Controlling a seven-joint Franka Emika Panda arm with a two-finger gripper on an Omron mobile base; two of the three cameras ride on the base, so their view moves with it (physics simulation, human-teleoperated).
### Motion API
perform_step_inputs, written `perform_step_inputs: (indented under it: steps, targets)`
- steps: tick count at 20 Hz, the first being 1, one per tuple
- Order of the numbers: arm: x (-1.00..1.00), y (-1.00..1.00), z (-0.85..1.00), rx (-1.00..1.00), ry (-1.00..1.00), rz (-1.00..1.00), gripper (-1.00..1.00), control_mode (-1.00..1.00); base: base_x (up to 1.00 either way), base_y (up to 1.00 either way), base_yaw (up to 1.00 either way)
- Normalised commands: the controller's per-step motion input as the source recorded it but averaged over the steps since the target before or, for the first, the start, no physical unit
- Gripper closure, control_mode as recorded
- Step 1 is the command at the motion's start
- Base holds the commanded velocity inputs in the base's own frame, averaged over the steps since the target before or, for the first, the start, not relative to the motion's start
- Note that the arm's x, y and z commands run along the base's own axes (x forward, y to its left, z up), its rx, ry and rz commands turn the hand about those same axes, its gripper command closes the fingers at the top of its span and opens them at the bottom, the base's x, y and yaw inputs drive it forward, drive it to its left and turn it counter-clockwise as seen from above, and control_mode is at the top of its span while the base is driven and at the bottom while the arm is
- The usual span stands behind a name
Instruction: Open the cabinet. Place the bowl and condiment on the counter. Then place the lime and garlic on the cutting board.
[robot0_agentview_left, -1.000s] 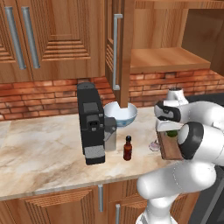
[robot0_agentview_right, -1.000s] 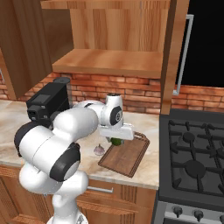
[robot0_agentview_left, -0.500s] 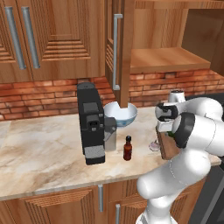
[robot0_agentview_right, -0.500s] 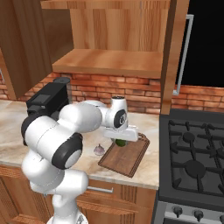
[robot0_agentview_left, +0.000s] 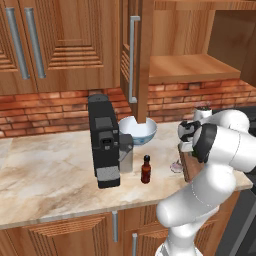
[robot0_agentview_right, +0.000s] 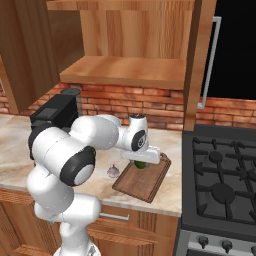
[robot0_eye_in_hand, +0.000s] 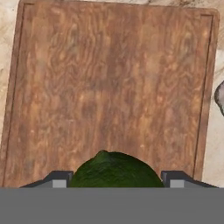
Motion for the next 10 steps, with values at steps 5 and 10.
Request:
perform_step_inputs:
  steps: [5, 10]
  targets:
    - [0.07, -0.03, -0.17, 0.0, -0.06, 0.0, 1.0, -1.0, 0.0, 0.0, 0.0]
    - [0.07, -0.03, -0.17, 0.0, -0.06, 0.0, 1.0, -1.0, 0.0, 0.0, 0.0]
